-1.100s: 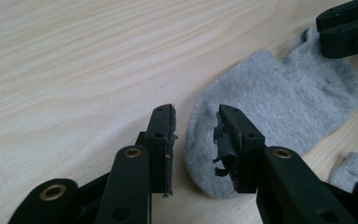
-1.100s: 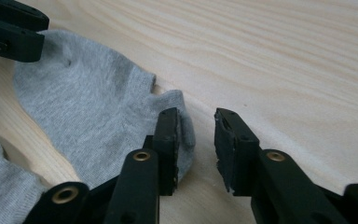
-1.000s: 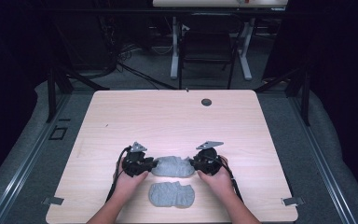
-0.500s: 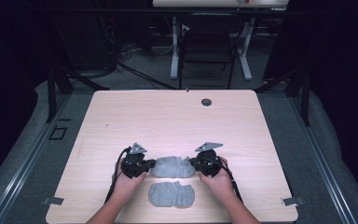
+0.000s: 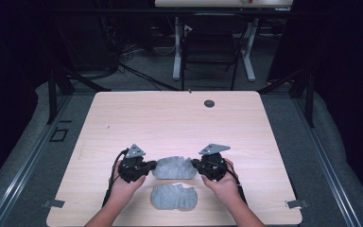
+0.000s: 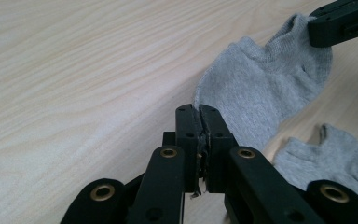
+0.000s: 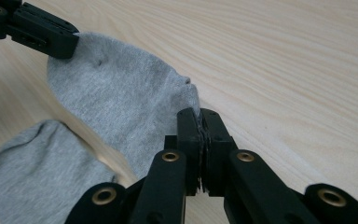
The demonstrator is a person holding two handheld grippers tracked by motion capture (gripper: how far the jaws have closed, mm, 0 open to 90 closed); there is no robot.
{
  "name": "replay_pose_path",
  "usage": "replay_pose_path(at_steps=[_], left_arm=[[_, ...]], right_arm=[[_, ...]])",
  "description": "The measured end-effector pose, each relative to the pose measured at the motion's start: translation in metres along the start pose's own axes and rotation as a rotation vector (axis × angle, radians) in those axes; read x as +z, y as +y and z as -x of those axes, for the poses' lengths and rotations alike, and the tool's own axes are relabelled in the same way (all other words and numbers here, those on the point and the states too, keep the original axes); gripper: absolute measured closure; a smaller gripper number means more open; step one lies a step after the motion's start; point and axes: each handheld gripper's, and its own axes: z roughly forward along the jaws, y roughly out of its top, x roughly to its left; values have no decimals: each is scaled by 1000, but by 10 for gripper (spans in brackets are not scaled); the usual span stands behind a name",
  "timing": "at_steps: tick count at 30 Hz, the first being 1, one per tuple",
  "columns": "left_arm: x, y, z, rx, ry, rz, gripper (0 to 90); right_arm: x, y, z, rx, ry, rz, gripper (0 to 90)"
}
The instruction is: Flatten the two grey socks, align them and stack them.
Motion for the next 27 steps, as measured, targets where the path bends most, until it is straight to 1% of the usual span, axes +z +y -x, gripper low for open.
replay_pose_path(at_steps=[1,3,5,6,12,15,17,19,21,24,26,27], left_arm=[[-2,0,0,14,-1,-1,877],[-7,-1,3,8,-10,2,877],[-10,-2,5,11,-15,5,878],[-12,-3,6,10,-19,5,878],[-22,-7,12,13,-32,14,878],[-27,-10,17,11,-36,17,878],[-30,-12,20,22,-39,13,878],[-33,-15,22,23,-44,12,879],[-35,-17,24,19,-46,14,878],[-40,-20,26,24,-55,12,878],[-42,-23,29,16,-57,11,878],[-43,-25,30,22,-56,13,879]], right_arm=[[-3,1,-1,-6,2,-1,875],[-7,1,-3,-11,4,9,875],[-12,1,-5,-20,7,13,876],[-15,1,-6,-16,10,18,876],[-28,-2,-13,-33,25,19,876],[-33,-4,-17,-27,36,25,876],[-36,-5,-19,-21,54,24,876],[-39,-7,-22,-20,60,26,876],[-41,-9,-24,-23,65,24,876],[-45,-12,-29,-26,72,25,876],[-47,-14,-31,-30,78,24,876],[-48,-15,-33,-30,80,24,875]])
